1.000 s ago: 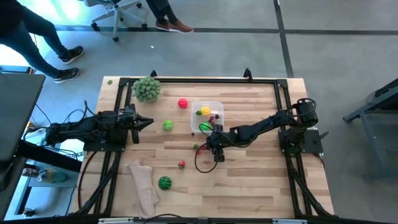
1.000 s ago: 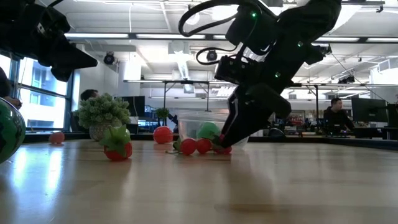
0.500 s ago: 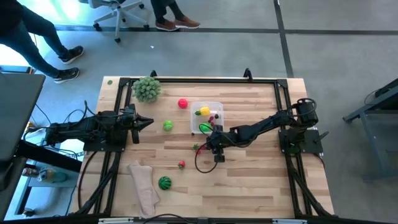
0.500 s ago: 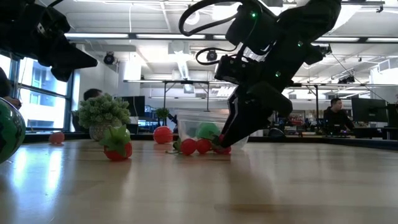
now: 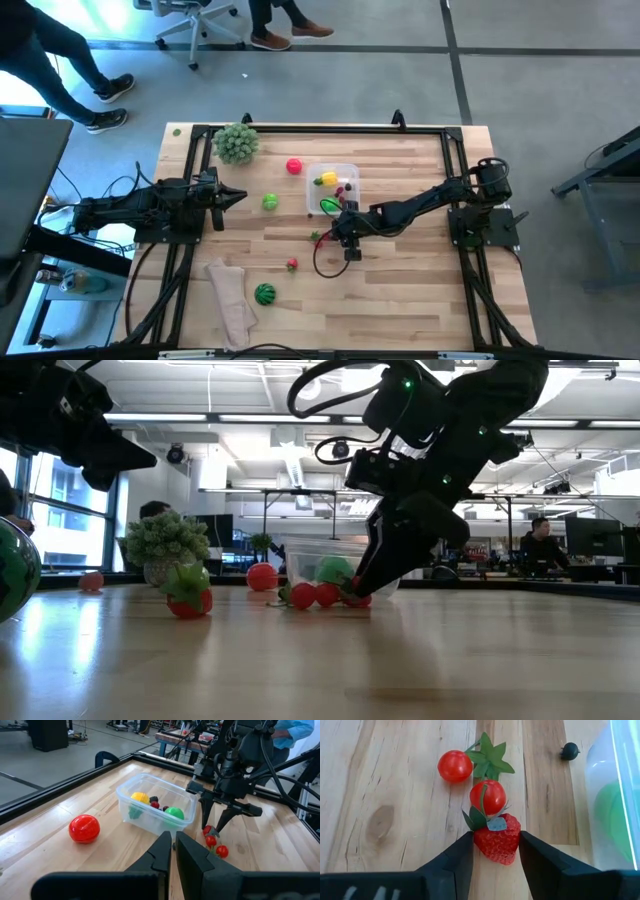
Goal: Pick and placing Produce into tupperware
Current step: Put the red strawberry into the transparent container
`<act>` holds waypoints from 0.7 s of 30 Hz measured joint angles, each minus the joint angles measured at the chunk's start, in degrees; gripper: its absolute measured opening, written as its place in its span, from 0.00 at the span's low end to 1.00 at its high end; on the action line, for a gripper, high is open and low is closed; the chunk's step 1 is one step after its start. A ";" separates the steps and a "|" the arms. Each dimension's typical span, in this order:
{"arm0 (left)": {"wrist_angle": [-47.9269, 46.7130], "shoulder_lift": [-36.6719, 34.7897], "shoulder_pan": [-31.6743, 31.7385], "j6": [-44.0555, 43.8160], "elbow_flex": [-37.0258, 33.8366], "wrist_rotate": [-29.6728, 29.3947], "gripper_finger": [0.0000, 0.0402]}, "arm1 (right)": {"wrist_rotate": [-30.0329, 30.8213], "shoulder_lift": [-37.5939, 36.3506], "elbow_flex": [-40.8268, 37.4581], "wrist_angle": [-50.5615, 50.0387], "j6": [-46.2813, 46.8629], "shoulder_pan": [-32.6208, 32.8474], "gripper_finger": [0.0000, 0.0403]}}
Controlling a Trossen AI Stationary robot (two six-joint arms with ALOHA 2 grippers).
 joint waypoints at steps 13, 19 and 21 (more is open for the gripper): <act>-0.01 -0.01 0.02 0.00 0.01 0.00 0.04 | 3.04 -0.34 0.04 -1.28 0.12 0.74 0.35; 0.00 -0.02 0.00 0.00 0.00 0.00 0.04 | 3.99 -0.39 0.04 -1.32 0.08 1.39 0.35; 0.00 -0.01 0.01 -0.02 0.00 0.00 0.04 | 5.05 -0.37 0.04 -1.32 0.04 1.76 0.35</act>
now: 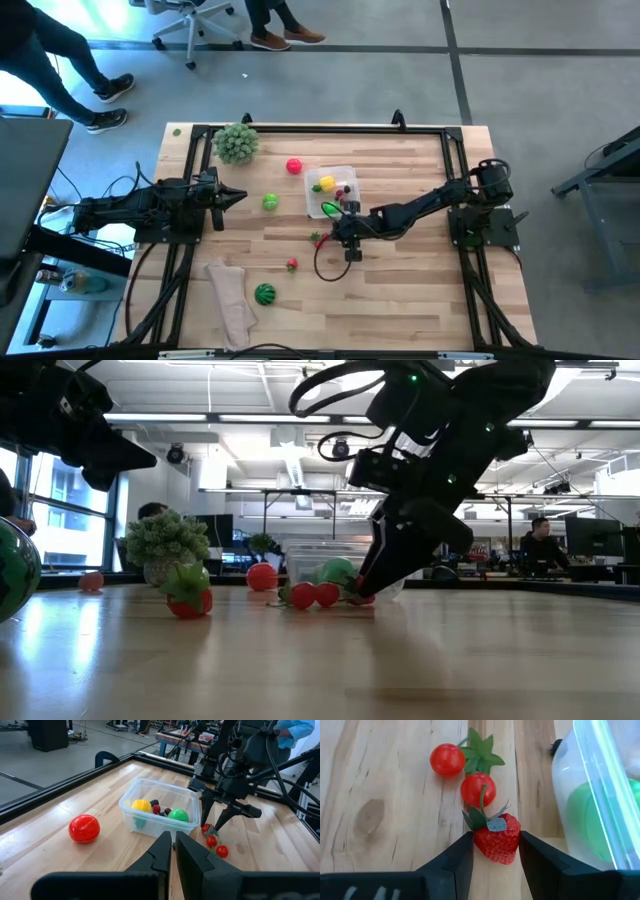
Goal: Pick and placing Produce into tupperware
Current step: Put the red strawberry into the transparent container
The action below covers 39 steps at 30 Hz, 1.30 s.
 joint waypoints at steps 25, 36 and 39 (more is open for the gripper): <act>0.00 0.01 0.01 0.02 0.00 0.00 0.04 | 10.04 -0.08 7.04 -13.27 9.01 8.93 0.35; 0.00 0.00 0.01 0.01 0.00 0.00 0.04 | 7.91 -0.08 7.06 -15.46 18.10 14.07 0.34; 0.00 0.00 -0.01 0.02 0.01 0.00 0.04 | 8.40 -0.08 7.06 -14.58 18.03 14.42 0.34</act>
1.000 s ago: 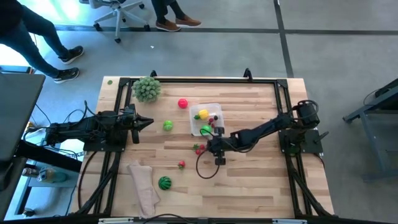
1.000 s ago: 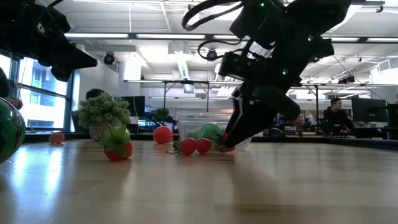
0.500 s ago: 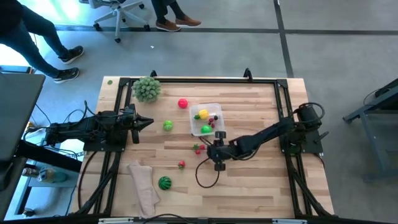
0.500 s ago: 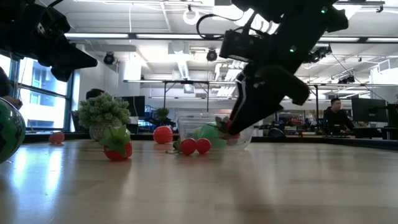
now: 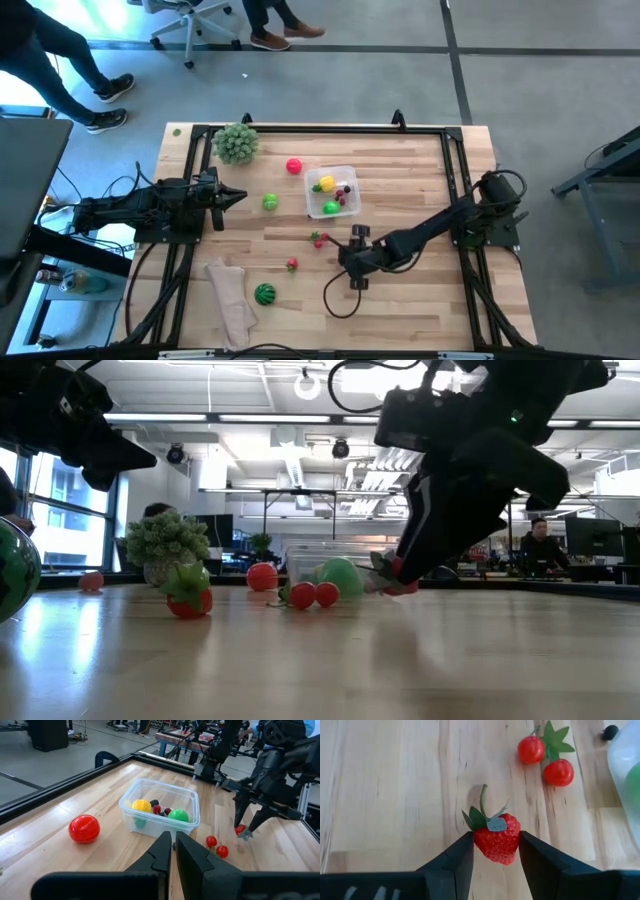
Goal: Pick and placing Produce into tupperware
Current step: Put the red strawberry into the transparent container
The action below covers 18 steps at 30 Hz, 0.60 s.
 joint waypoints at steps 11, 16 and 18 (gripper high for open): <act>0.00 0.02 0.01 0.01 -0.01 0.00 0.04 | 5.84 -2.27 1.83 -0.19 -5.94 -1.31 0.34; -0.03 0.02 0.02 0.01 0.00 0.00 0.04 | 12.15 -6.77 5.27 -2.57 -12.86 -3.08 0.35; 0.02 0.01 0.00 -0.02 -0.01 0.00 0.04 | 15.15 -8.99 6.89 -3.61 -15.61 -4.36 0.35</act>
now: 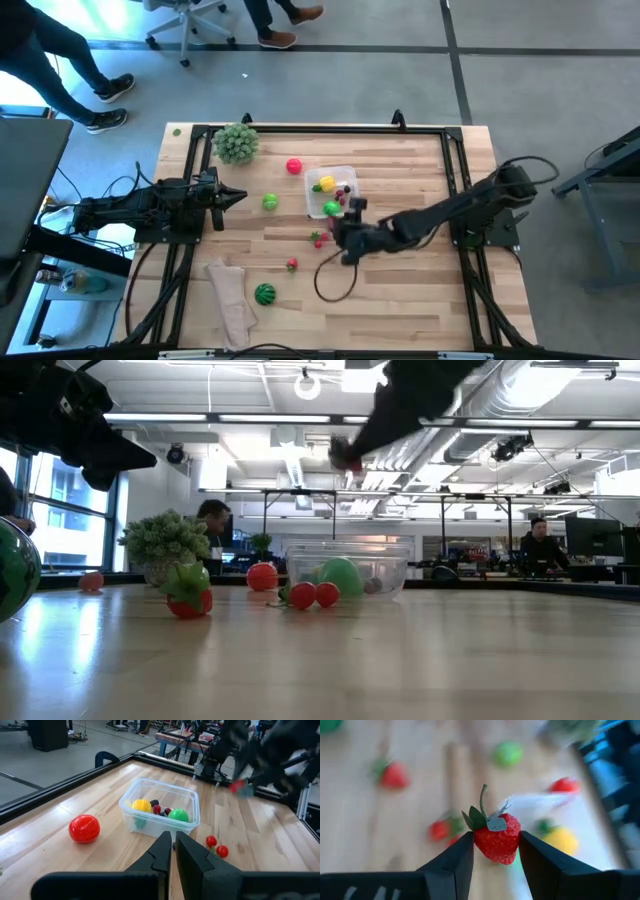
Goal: Pick and placing Produce into tupperware
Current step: Put the red strawberry into the transparent container
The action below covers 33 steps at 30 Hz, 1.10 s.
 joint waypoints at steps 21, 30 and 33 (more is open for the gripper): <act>-0.04 -0.01 -0.01 0.02 0.00 0.00 0.04 | -26.98 -6.21 8.27 -10.91 -2.57 -30.00 0.35; -0.03 -0.01 -0.01 0.01 0.00 -0.01 0.04 | -32.65 -4.88 -2.79 -1.24 -2.44 -33.20 0.35; -0.02 0.00 -0.01 0.01 0.00 -0.01 0.04 | -34.03 -3.40 -3.98 0.32 -2.35 -33.13 0.35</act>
